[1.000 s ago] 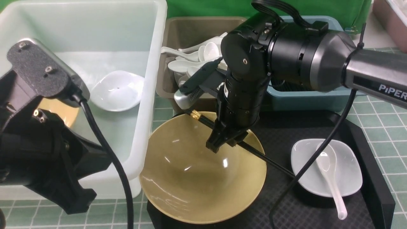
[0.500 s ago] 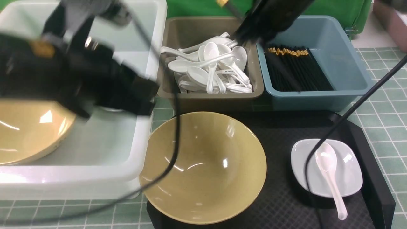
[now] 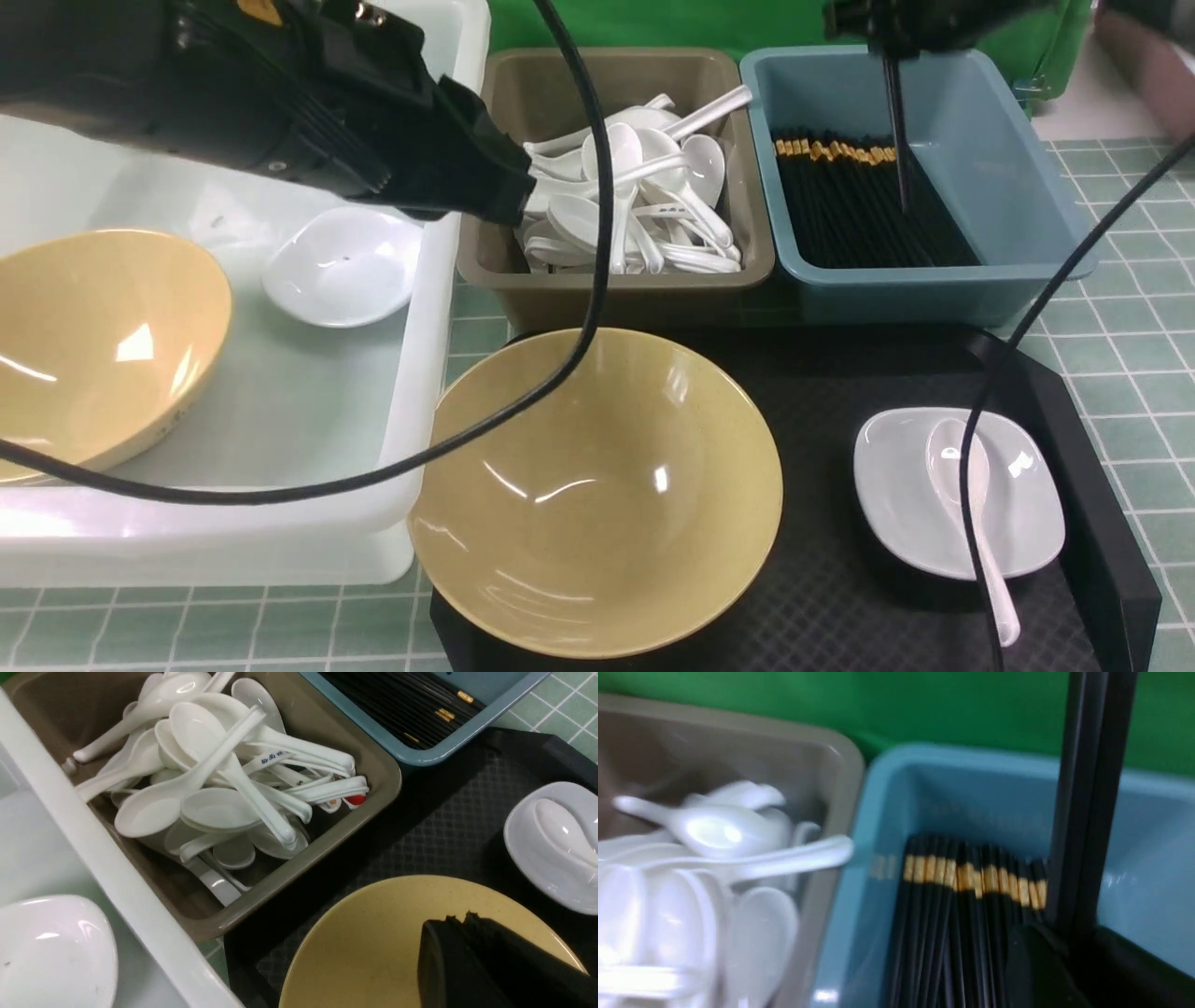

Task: On blue table put chopsticks spoon bowls plates into blue grey white boxes.

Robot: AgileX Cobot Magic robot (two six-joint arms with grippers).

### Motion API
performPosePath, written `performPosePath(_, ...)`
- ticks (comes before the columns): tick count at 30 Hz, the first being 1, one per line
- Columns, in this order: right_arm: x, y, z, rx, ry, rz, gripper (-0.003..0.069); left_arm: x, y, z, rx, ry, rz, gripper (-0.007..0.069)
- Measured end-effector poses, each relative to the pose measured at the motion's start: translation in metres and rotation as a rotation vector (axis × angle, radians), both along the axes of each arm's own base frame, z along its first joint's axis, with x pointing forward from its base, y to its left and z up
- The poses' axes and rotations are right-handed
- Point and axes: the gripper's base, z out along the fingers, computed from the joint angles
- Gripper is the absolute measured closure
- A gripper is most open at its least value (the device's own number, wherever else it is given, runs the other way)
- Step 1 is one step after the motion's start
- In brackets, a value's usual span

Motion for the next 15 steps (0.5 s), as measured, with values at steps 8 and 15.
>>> performPosePath(8,0.008,-0.001,-0.037,-0.007,0.116,-0.027,0.0422,-0.004,0.002,-0.004,0.054,0.047,-0.027,0.0623)
performPosePath(15,-0.016,-0.009,-0.004,-0.097,0.311,-0.017,0.0243,-0.007,0.003,-0.007,0.076,0.079,-0.039,0.0623)
